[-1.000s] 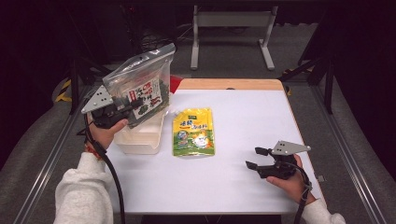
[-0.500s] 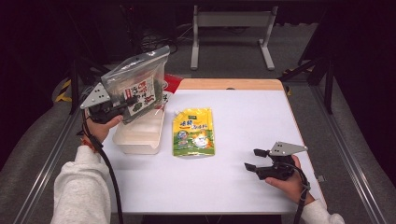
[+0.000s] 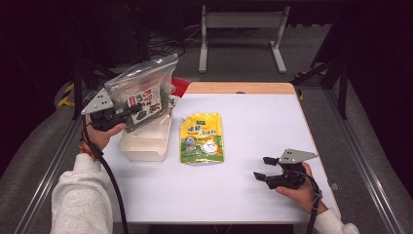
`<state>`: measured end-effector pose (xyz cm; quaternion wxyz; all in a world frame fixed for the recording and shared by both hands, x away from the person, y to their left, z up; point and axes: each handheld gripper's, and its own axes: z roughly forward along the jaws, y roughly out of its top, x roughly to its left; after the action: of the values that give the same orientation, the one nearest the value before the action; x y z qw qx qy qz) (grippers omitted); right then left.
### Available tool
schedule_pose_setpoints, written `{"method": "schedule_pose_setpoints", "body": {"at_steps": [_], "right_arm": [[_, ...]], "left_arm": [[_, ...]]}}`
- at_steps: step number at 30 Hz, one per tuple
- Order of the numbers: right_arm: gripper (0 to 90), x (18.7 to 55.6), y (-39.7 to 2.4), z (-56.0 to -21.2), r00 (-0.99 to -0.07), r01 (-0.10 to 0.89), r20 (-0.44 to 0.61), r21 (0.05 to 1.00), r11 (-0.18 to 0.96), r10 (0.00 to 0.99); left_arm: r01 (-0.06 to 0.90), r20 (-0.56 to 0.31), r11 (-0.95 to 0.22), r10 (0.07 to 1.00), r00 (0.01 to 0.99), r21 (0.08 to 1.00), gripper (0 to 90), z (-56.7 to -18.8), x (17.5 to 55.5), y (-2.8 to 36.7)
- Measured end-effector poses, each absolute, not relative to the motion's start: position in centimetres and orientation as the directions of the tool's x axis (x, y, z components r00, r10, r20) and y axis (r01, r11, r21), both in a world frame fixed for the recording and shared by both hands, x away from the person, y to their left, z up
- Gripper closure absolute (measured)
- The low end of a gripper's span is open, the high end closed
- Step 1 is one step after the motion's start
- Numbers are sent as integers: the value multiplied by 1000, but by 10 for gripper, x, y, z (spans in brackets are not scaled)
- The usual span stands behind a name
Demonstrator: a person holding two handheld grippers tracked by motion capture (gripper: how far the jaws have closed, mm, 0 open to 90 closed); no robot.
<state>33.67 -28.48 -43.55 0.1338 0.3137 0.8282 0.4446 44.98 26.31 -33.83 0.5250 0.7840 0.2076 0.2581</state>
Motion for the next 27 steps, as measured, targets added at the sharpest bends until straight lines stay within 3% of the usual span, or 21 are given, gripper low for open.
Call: {"method": "schedule_pose_setpoints", "body": {"at_steps": [7, 9, 19, 27], "right_arm": [[297, 338, -285, -436, -765, 407, 63, 818, 407, 641], [295, 338, -284, -437, -767, 410, 66, 816, 409, 638], [293, 338, -283, -437, -772, 407, 69, 817, 408, 632], [292, 337, -282, -437, -775, 405, 67, 816, 413, 628]], "left_arm": [[85, 159, -377, 571, 805, 922, 741, -339, 450, 268], [99, 187, -420, 587, 787, 902, 740, -344, 451, 265], [94, 150, -353, 604, 783, 931, 737, -356, 452, 260], [109, 142, -365, 597, 790, 925, 701, -374, 459, 243]]}}
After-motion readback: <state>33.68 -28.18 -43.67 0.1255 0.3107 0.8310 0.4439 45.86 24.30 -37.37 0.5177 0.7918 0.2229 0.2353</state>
